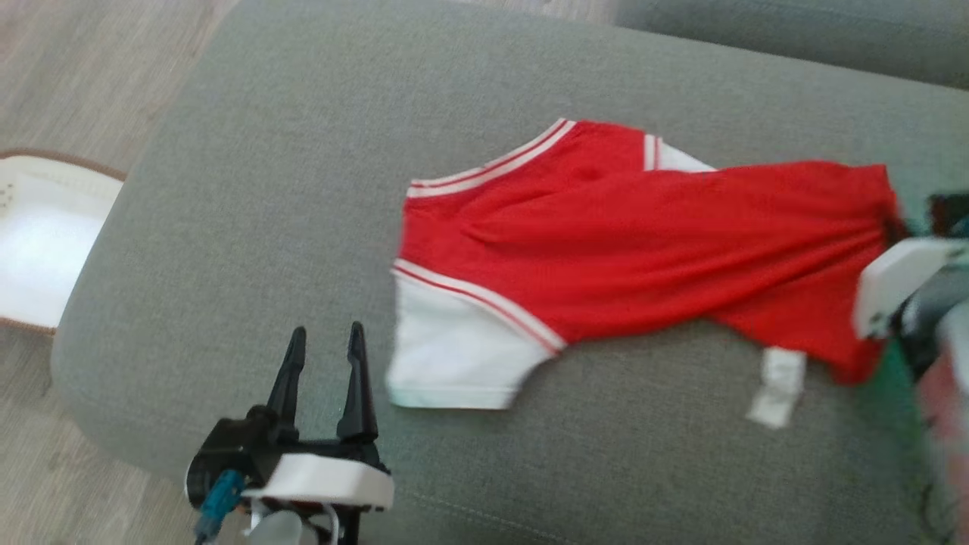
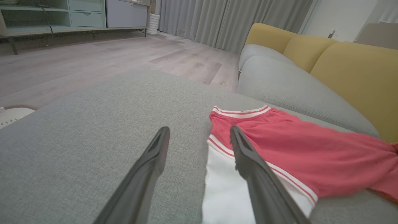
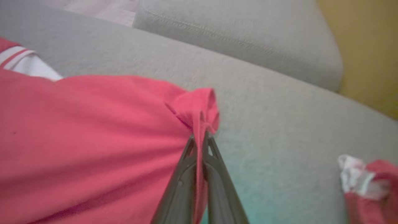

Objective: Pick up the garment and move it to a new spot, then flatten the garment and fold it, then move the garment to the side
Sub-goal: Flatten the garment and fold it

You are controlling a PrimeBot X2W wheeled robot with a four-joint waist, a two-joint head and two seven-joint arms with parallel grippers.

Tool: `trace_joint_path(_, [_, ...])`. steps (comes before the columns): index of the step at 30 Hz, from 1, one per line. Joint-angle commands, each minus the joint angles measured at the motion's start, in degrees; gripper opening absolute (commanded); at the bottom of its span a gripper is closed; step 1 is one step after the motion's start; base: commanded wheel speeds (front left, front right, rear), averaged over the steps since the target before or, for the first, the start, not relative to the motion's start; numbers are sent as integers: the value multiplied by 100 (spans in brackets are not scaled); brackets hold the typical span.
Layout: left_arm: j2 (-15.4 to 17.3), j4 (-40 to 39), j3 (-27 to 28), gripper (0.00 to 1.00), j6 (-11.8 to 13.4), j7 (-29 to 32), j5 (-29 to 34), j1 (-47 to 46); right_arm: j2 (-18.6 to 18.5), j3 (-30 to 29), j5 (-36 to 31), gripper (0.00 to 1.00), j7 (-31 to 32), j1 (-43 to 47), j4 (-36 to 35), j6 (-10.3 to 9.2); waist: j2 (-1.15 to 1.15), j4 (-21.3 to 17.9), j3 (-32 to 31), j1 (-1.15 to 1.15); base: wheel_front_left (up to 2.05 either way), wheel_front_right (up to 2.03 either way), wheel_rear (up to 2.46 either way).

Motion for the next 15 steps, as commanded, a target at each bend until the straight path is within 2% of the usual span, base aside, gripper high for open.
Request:
trace_joint_path(1, [-12, -178, 186, 100, -28, -69, 70, -212, -164, 136, -32, 0, 31, -277, -121, -5, 0, 68, 77, -1, 0, 0, 0])
trace_joint_path(4, [-64, -158, 194, 100, -77, -70, 108, -239, -451, 188, -104, 0, 99, -514, 31, -5, 0, 111, 164, -1, 0, 0, 0])
trace_joint_path(7, [-111, -159, 232, 100, -100, -70, 155, -257, -572, 156, -127, 0, 74, -709, 173, -5, 0, 95, 229, -1, 0, 0, 0])
trace_joint_path(8, [-126, -154, 240, 100, -113, -70, 170, -269, -589, 159, -143, 14, 42, -757, 227, -5, 0, 82, 238, -1, 0, 0, 0])
trace_joint_path(9, [-140, -151, 251, 100, -125, -70, 183, -281, -574, 157, -137, 73, -38, -802, 270, -5, 0, 56, 237, -1, 0, 0, 0])
trace_joint_path(10, [-151, -154, 267, 100, -138, -70, 198, -291, -518, 150, -109, 100, -130, -834, 307, -5, 0, 16, 227, -1, 0, 0, 0])
trace_joint_path(15, [-188, -120, 294, 100, -199, -70, 268, -293, -250, 60, 6, 100, -696, -728, 319, -5, 0, -215, 42, -1, 0, 0, 0])
